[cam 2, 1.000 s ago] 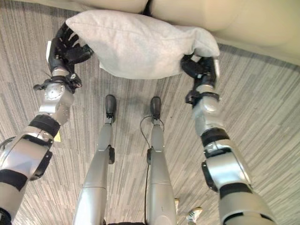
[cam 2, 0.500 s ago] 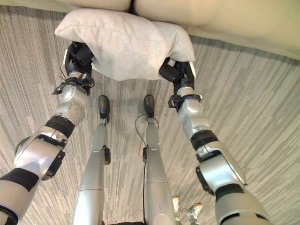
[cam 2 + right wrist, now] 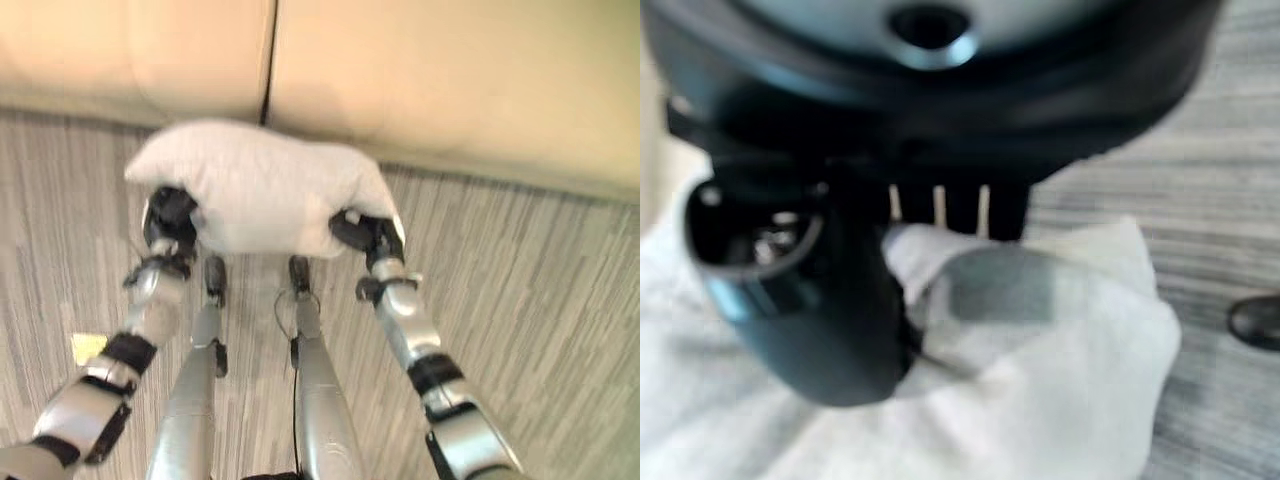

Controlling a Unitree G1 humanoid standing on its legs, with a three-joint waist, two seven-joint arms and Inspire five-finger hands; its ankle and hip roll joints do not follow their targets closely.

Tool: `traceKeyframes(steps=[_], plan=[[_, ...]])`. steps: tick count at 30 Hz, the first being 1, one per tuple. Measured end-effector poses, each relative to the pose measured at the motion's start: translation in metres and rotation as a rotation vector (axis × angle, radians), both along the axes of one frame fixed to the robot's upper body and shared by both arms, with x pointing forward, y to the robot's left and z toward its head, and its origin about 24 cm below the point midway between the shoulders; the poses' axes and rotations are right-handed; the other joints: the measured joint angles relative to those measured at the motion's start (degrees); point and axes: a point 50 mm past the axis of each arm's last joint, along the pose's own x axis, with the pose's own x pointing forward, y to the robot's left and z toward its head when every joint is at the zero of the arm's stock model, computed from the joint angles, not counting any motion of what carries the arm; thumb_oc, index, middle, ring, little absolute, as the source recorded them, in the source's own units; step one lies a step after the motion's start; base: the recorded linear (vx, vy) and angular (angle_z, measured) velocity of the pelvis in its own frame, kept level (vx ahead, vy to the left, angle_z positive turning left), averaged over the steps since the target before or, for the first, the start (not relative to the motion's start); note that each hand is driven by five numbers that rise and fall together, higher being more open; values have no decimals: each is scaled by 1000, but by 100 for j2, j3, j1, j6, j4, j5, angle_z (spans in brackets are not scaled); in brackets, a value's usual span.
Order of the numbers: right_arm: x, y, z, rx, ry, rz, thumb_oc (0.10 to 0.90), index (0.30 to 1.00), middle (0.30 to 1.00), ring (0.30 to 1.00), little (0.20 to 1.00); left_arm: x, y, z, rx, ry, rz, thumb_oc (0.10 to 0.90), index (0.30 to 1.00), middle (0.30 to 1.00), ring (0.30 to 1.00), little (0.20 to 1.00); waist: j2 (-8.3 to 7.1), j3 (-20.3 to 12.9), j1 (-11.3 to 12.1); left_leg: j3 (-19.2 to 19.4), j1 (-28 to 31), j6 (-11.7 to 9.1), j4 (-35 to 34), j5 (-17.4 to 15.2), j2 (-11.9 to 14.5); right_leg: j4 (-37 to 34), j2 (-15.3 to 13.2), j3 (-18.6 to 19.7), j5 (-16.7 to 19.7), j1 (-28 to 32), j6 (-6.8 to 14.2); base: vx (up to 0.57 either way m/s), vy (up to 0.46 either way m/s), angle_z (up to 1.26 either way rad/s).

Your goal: Pick up all the scattered cushions and arrange them neatly on the sofa.

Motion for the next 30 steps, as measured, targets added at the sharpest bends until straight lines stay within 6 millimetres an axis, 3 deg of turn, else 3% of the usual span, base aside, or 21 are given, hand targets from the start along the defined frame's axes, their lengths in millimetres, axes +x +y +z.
traceKeyframes(steps=[5,7,9,11,12,14,16,17,18,19,20,21,22,23,24,25,26,27,29,30], plan=[[-10,1,-13,-53,33,-15,400,300,300,300,300,-20,5,-27,-35,65,-1,400,300,300,300,300,235,-82,148,-10,961,-69,-153,-19,144,-13,163,-19,-96,899,-106,142,-204,-4],[-20,6,-24,-74,61,-5,400,300,300,300,300,-30,8,-42,-42,121,5,400,300,300,300,300,351,-85,217,5,1461,-179,175,-277,230,134,193,-150,-337,1507,-298,192,-187,7],[-26,2,-21,-107,43,2,400,300,300,300,300,-31,8,-41,-49,114,4,400,300,300,300,300,522,-163,252,-44,1494,-169,505,-499,309,255,245,-307,-493,1734,-374,356,-56,31],[-30,2,-18,-107,28,2,400,300,300,300,300,-34,8,-38,-34,95,-12,400,300,300,300,300,566,-195,262,159,1628,-211,569,-551,406,308,267,-329,-601,1906,-445,373,40,27],[-31,-2,-14,-118,12,-7,400,300,300,300,300,-33,4,-35,-32,82,-24,400,300,300,300,300,608,-258,320,201,1476,-290,852,-604,391,156,230,-297,-587,2061,-524,247,41,9],[-26,-10,-4,-128,-17,-41,400,300,300,300,300,-29,-3,-27,-27,51,-42,400,300,300,300,300,571,-304,451,191,1269,-387,583,-592,146,-136,5,-160,-555,2196,-564,391,146,2],[-23,-11,0,-125,-26,-55,400,300,300,300,300,-29,-5,-25,-9,43,-48,400,300,300,300,300,552,-311,544,119,1337,-341,103,-556,59,-356,-81,-40,-535,2331,-522,541,240,-25],[-24,-10,1,-140,-29,-49,400,300,300,300,300,-33,-2,-30,-1,57,-43,400,300,300,300,300,693,-368,607,-52,1618,-268,-267,-534,152,-441,-30,37,-539,2547,-364,783,382,-52],[-26,-12,-1,-152,-15,-50,400,300,300,300,300,-35,-3,-34,-1,79,-53,400,300,300,300,300,754,-404,650,-67,1803,-30,-160,-356,136,-440,-82,95,-678,2764,-256,720,400,-75],[-31,-11,-6,-146,0,-44,400,300,300,300,300,-39,-3,-38,-1,93,-57,400,300,300,300,300,776,-461,751,259,1927,129,-17,-255,152,315,-138,94,-869,2636,-2,664,472,-51],[-35,-10,-11,-141,18,-40,400,300,300,300,300,-44,0,-43,11,112,-54,400,300,300,300,300,765,-485,731,456,2142,351,8,-248,83,1945,-303,-2,-1422,2198,372,464,357,-33],[-38,-9,-16,-133,34,-36,400,300,300,300,300,-47,2,-46,21,119,-50,400,300,300,300,300,748,-545,715,491,2248,415,1,-240,-1,2494,-402,10,-1578,2087,448,490,364,6],[-43,-3,-23,-103,54,-32,400,300,300,300,300,-51,5,-48,47,123,-49,400,300,300,300,300,683,-579,635,569,2391,547,268,-607,-138,3500,-533,-21,-1231,1966,340,355,217,21],[-49,0,-31,-87,85,-35,400,300,300,300,300,-55,9,-51,62,139,-45,400,300,300,300,300,661,-602,596,504,2677,641,290,-672,-225,4160,-664,-16,-905,1890,266,463,266,25],[-52,3,-35,-81,99,-32,400,300,300,300,300,-57,12,-52,70,141,-43,400,300,300,300,300,682,-638,574,496,2828,650,235,-675,-229,4324,-667,-20,-918,1876,256,471,209,19],[-56,4,-36,-85,101,-15,400,300,300,300,300,-57,15,-50,87,132,-35,400,300,300,300,300,716,-679,572,426,3071,845,151,-942,-222,4466,-688,-195,-1082,1734,171,431,116,7],[-57,5,-35,-86,100,-12,400,300,300,300,300,-57,16,-50,88,132,-33,400,300,300,300,300,718,-680,571,424,3095,848,131,-949,-217,4466,-705,-227,-1110,1724,172,338,62,4],[-60,10,-31,-104,79,30,400,300,300,300,300,-55,23,-46,99,120,-10,400,300,300,300,300,741,-697,471,369,3375,776,-46,-921,-180,3948,-756,-654,-1431,1626,99,438,-17,10],[-61,11,-29,-100,73,40,400,300,300,300,300,-54,26,-44,115,115,-4,400,300,300,300,300,743,-739,278,268,3673,707,-225,-1016,-137,2945,-645,-973,-1479,1543,37,483,-64,28],[-63,9,-31,-102,82,38,400,300,300,300,300,-54,25,-44,116,116,-7,400,300,300,300,300,695,-815,132,200,3779,683,-270,-1034,-130,1851,-506,-968,-1323,1616,46,394,-63,42]])
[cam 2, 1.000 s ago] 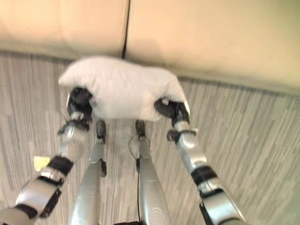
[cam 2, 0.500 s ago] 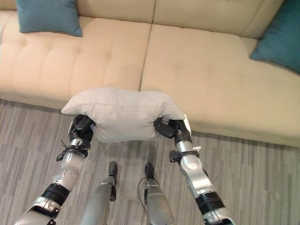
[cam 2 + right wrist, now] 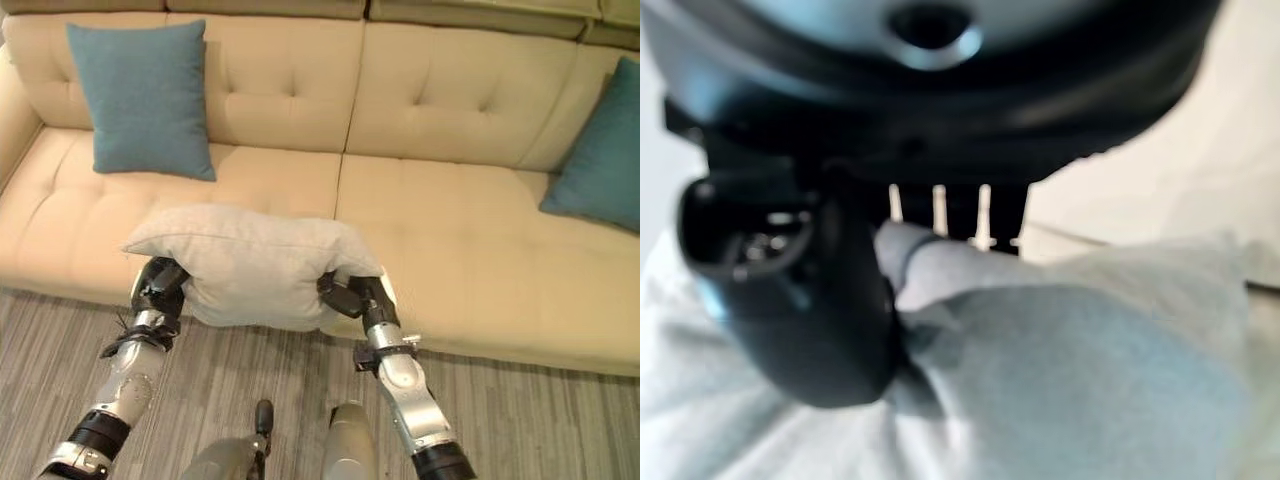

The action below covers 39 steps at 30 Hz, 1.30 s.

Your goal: Pick up all the scattered cushions and arrange them neatly on the sofa.

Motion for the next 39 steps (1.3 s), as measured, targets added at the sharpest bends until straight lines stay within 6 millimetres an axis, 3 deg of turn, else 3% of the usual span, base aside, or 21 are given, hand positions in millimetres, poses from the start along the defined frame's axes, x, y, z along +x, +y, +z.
traceKeyframes(steps=[2,4,5,7,10,11,13,14,15,16,17,18,20,21,22,24,27,28,33,37,39], plan=[[-2,-1,-3,-1,13,-1,400,300,300,300,300,-1,-1,-2,5,8,-1,400,300,300,300,300,-164,-126,-121,-3,270,-93,-157,-106,16,-952,123,27,489,-73,-46,346,-69,28],[-6,-1,-15,3,61,-6,400,300,300,300,300,-5,-1,-12,34,53,-6,400,300,300,300,300,-445,-463,-218,11,634,-292,-280,-363,19,-1734,182,-19,1201,38,-123,315,-95,9],[-8,-2,-24,8,98,-18,400,300,300,300,300,-8,-2,-20,36,87,-11,400,300,300,300,300,-543,-681,-207,-10,785,-433,-258,-517,-9,-1914,244,6,1908,239,-489,298,-112,-15],[-5,-11,-26,-24,115,-35,400,300,300,300,300,-11,-12,-26,20,107,-27,400,300,300,300,300,-286,-787,-216,84,833,-529,-108,-583,258,-1893,550,-27,1751,350,-623,195,-95,-32],[-4,-25,-22,-69,112,-58,400,300,300,300,300,-10,-24,-27,28,103,-57,400,300,300,300,300,-229,-785,-293,173,808,-741,159,-620,342,-1902,659,-53,1595,582,-825,278,-135,-15],[-5,-31,-21,-92,111,-68,400,300,300,300,300,-11,-29,-28,28,108,-75,400,300,300,300,300,-155,-785,-411,122,918,-890,40,-344,402,-1906,724,-160,1453,738,-799,330,-130,6],[-5,-35,-20,-102,106,-90,400,300,300,300,300,-11,-33,-29,41,117,-94,400,300,300,300,300,-108,-792,-562,90,1095,-931,373,-363,533,-2004,854,-143,1242,1169,-676,285,-233,-1],[-5,-36,-20,-105,105,-98,400,300,300,300,300,-11,-33,-30,46,118,-97,400,300,300,300,300,-67,-837,-569,78,1044,-1034,776,-403,503,-2116,873,-140,1093,1305,-631,164,-196,-7],[-5,-37,-19,-98,103,-109,400,300,300,300,300,-10,-34,-28,53,111,-99,400,300,300,300,300,-99,-855,-572,86,668,-1242,1521,-537,451,-2092,862,-129,1019,1331,-752,191,-116,-8],[-6,-34,-21,-80,103,-114,400,300,300,300,300,-11,-35,-28,47,110,-98,400,300,300,300,300,-145,-874,-522,234,-218,-1391,3245,-612,441,-2126,760,-85,1088,1409,-910,224,-34,-12],[-7,-36,-21,-95,106,-114,400,300,300,300,300,-13,-37,-31,37,120,-96,400,300,300,300,300,-131,-910,-401,289,-566,-1311,3661,-841,467,-2216,783,58,990,1511,-1027,303,-1,-26],[-8,-36,-20,-99,103,-118,400,300,300,300,300,-13,-38,-32,30,122,-97,400,300,300,300,300,-133,-909,-329,419,-729,-1055,3493,-1021,480,-2328,783,127,1075,1617,-994,235,94,-33],[-7,-36,-14,-125,74,-114,400,300,300,300,300,-13,-37,-31,28,119,-91,400,300,300,300,300,-143,-904,-187,435,-945,-942,2044,-1036,411,-2568,811,225,1109,1811,-971,217,105,-50],[-5,-31,-13,-125,61,-116,400,300,300,300,300,-12,-34,-30,37,119,-83,400,300,300,300,300,-220,-868,-18,275,-1111,-886,1020,-785,284,-2737,825,586,1076,1929,-830,253,71,-108],[-4,-30,-14,-135,62,-120,400,300,300,300,300,-14,-29,-31,51,126,-73,400,300,300,300,300,-269,-879,179,92,-982,-912,1050,-550,303,-2781,835,825,1152,1950,-901,264,60,-111],[0,-31,-13,-153,56,-135,400,300,300,300,300,-12,-28,-29,62,122,-77,400,300,300,300,300,-292,-868,149,-191,-954,-990,762,-375,297,-2778,858,871,1110,1958,-858,196,108,-43],[1,-34,-11,-187,50,-142,400,300,300,300,300,-11,-31,-30,80,132,-93,400,300,300,300,300,-220,-839,-83,-173,-497,-867,-262,618,368,-2778,902,793,1033,2194,-735,101,155,-1],[3,-34,-9,-186,41,-151,400,300,300,300,300,-10,-31,-29,81,130,-90,400,300,300,300,300,-178,-821,-102,-153,-322,-745,-309,895,365,-2778,925,823,975,2270,-637,40,85,-18],[30,-20,9,-175,-27,-145,400,300,300,300,300,5,-26,-11,101,84,-51,400,300,300,300,300,-113,-774,-99,-189,-403,-706,-301,826,152,-2784,672,678,1186,2140,-224,-60,88,-5],[78,-3,38,-69,-67,-176,400,300,300,300,300,41,-28,29,122,-13,15,400,300,300,300,300,-33,-733,223,-191,-1188,-670,-298,852,85,-2785,622,666,1209,1377,-189,-215,40,4],[85,1,42,-52,-59,-177,400,300,300,300,300,48,-27,36,123,-20,37,400,300,300,300,300,-20,-701,337,-196,-1376,-594,-297,910,91,-2731,636,654,1199,1190,-177,-142,5,15]])
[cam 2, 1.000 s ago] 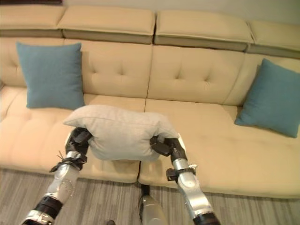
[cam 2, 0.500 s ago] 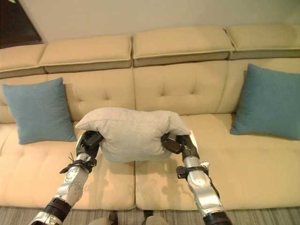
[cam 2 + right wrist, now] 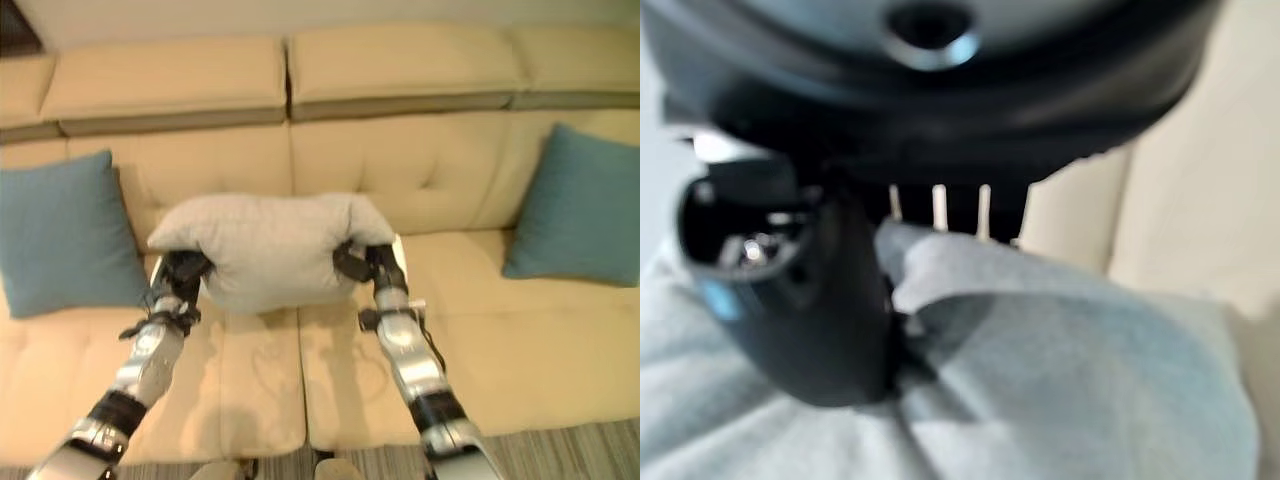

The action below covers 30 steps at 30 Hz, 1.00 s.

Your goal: Pick up all the scattered cushions and arrange them neatly on the sofa.

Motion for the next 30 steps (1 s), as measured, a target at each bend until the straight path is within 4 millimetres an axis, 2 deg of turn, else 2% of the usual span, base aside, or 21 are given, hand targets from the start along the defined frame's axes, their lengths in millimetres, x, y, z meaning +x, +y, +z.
traceKeyframes(steps=[1,3,4,6,7,10,12,14,16,17,21,30], plan=[[11,8,2,7,33,4,400,300,300,300,300,9,4,3,-15,17,45,400,300,300,300,300,32,37,60,-13,-175,0,-1,66,33,-9,36,11,34,-154,67,-151,-8,13],[26,18,11,-9,45,7,400,300,300,300,300,22,11,10,3,32,95,400,300,300,300,300,13,60,89,-40,-505,-37,40,112,42,-54,52,-14,37,-410,61,-127,3,11],[37,26,31,-7,7,16,400,300,300,300,300,34,15,23,-21,30,131,400,300,300,300,300,29,116,89,-45,-773,-32,22,140,87,-53,96,-28,79,-682,5,-45,6,5],[47,36,62,10,-74,17,400,300,300,300,300,46,17,49,-63,-30,159,400,300,300,300,300,-13,312,89,-58,-1013,-86,4,271,131,-53,150,-50,194,-917,-83,-41,21,2],[49,37,69,15,-89,13,400,300,300,300,300,49,16,56,-65,-46,159,400,300,300,300,300,-42,393,88,-62,-1015,-105,4,285,140,-54,161,-53,212,-920,-95,-61,37,0],[62,41,101,14,-137,-13,400,300,300,300,300,64,21,94,-34,-114,177,400,300,300,300,300,-97,448,73,-53,-1369,-183,2,296,165,-56,187,-47,245,-1283,-63,-37,22,-4],[66,44,141,11,-237,-22,400,300,300,300,300,72,26,138,-18,-213,191,400,300,300,300,300,-109,547,70,-40,-1792,-304,3,433,176,-54,191,-34,438,-1711,-61,-8,19,-6],[68,40,172,-38,-309,-53,400,300,300,300,300,77,26,169,7,-261,204,400,300,300,300,300,-112,759,72,-58,-1928,-250,2,493,173,-55,192,-65,465,-1830,-81,16,16,2],[66,38,204,-89,-394,-85,400,300,300,300,300,78,26,199,28,-327,204,400,300,300,300,300,-103,777,77,-80,-2213,-246,3,572,170,-52,195,-88,519,-2100,-103,57,35,8],[65,37,213,-107,-419,-94,400,300,300,300,300,77,25,207,29,-345,202,400,300,300,300,300,-85,798,71,-117,-2284,-238,4,597,162,-52,191,-129,519,-2154,-102,43,48,12],[61,27,232,-185,-485,-152,400,300,300,300,300,78,20,224,65,-377,194,400,300,300,300,300,-70,812,89,-133,-2396,-200,5,627,133,-52,163,-162,519,-2253,-101,61,41,8],[56,16,243,-310,-551,-254,400,300,300,300,300,76,15,237,88,-410,176,400,300,300,300,300,-52,826,87,-3,-2387,-197,6,629,88,-52,97,-112,492,-2271,-64,69,37,-1]])
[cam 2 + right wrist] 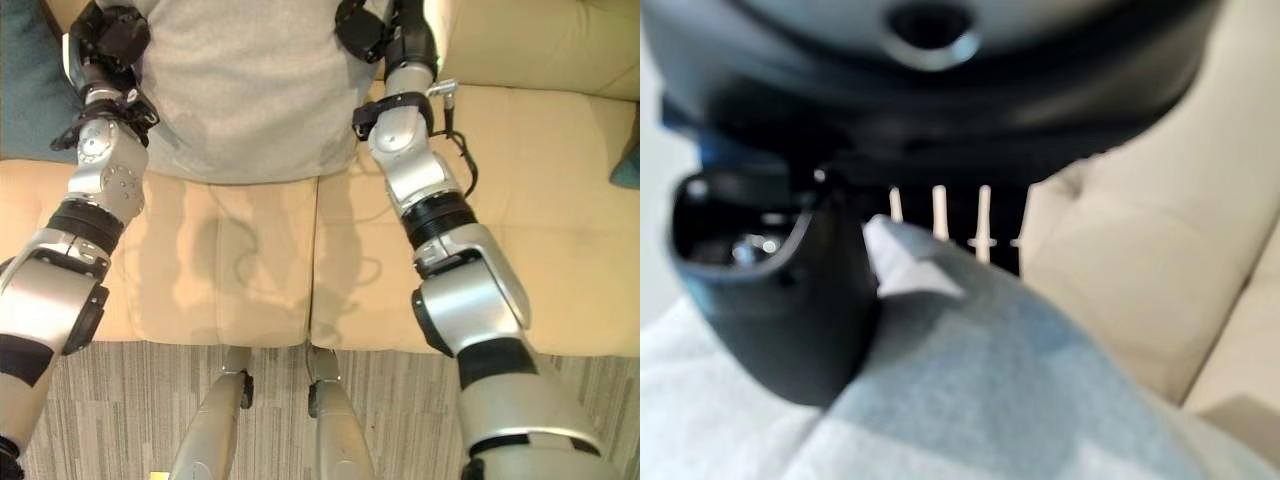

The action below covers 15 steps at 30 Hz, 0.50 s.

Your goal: Pick up all the scattered cushions and arrange them neatly on the sofa.

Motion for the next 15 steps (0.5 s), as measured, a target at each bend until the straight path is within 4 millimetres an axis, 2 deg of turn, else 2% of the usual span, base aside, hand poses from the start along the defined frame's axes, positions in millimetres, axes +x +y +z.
traceKeyframes(steps=[1,2,5,8,9,10,11,12,13,14,15], plan=[[0,-2,1,-1,-5,-11,400,300,300,300,300,0,-2,2,0,-5,-6,400,300,300,300,300,19,10,-3,4,0,0,0,0,0,0,0,6,0,0,0,38,31,1],[-3,-8,8,-15,-31,-38,400,300,300,300,300,-1,-7,8,1,-23,-27,400,300,300,300,300,119,71,-3,5,3,1,0,1,-7,0,-7,13,0,9,0,40,33,-2],[-8,-13,25,-28,-82,-67,400,300,300,300,300,-3,-12,22,6,-62,-49,400,300,300,300,300,206,255,-14,29,30,19,0,15,-21,1,-21,82,2,16,3,54,17,-4],[-19,-21,53,-67,-160,-110,400,300,300,300,300,-8,-17,49,33,-128,-61,402,302,302,302,302,256,542,-40,112,35,57,0,44,-26,2,-27,122,11,-3,9,19,3,-9],[-21,-24,60,-71,-175,-126,400,300,300,300,300,-10,-19,57,53,-146,-62,591,587,587,587,587,272,614,-77,129,34,92,0,71,-26,3,-28,123,20,-5,13,9,5,-5],[-22,-27,62,-74,-177,-136,400,300,300,300,300,-11,-21,61,69,-153,-62,591,587,587,587,587,271,633,-95,137,33,101,0,77,-26,3,-27,124,24,-11,13,4,8,-3],[-22,-29,62,-82,-172,-145,400,300,300,300,300,-11,-20,65,115,-148,-52,800,900,900,900,900,271,633,-134,146,32,101,0,78,-25,3,-28,128,25,-13,12,0,5,-4],[-22,-28,62,-87,-168,-150,400,300,300,300,300,-11,-18,67,124,-149,-48,800,900,900,900,900,271,633,-164,152,34,101,0,78,-26,3,-28,129,30,-14,6,-1,2,-5],[-21,-28,63,-98,-163,-155,438,356,356,356,356,-11,-16,69,144,-144,-34,800,900,900,900,900,271,633,-182,160,33,101,0,78,-26,3,-29,130,37,-24,-1,1,4,-6],[-20,-28,64,-113,-156,-165,800,900,900,900,900,-10,-14,71,192,-127,-12,800,900,900,900,900,271,633,-191,166,32,101,0,78,-25,3,-28,132,39,-29,-3,1,0,-7],[-20,-27,65,-132,-146,-173,800,900,900,900,900,-10,-10,74,234,-108,11,800,900,900,900,900,271,633,-193,173,32,102,0,78,-24,3,-27,136,44,-36,-9,2,-2,-6]])
